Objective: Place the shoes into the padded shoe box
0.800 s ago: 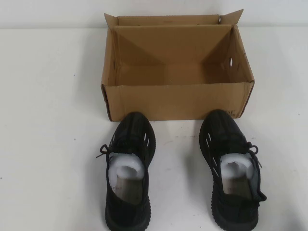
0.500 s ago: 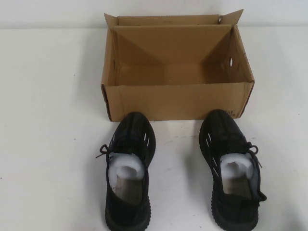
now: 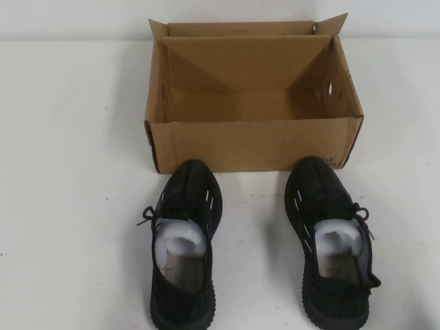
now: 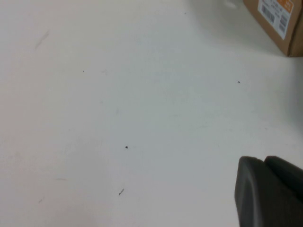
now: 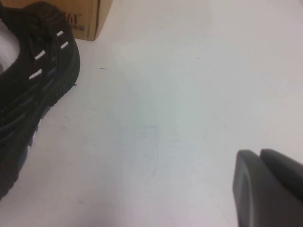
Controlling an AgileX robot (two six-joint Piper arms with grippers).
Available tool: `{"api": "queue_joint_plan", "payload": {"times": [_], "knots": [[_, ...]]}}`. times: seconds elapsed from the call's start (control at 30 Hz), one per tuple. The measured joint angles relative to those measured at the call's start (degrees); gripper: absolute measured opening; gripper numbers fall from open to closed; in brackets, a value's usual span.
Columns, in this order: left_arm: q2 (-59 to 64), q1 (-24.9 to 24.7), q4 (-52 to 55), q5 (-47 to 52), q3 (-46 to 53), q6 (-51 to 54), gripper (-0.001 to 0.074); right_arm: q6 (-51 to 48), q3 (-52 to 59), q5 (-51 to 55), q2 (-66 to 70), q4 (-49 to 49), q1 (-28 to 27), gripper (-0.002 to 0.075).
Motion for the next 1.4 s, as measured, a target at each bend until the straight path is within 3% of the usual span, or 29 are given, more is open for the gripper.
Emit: {"api": "queue_joint_plan", "payload": {"times": [1.13, 1.4], "knots": [[0.00, 0.00, 0.00, 0.00, 0.00, 0.00, -0.0004, -0.11, 0.00, 0.00, 0.00, -0.29, 0.00, -0.0006], [0.00, 0.00, 0.00, 0.00, 0.00, 0.00, -0.0004, -0.20, 0.00, -3.41, 0.00, 5.55, 0.00, -0.0006]]}}
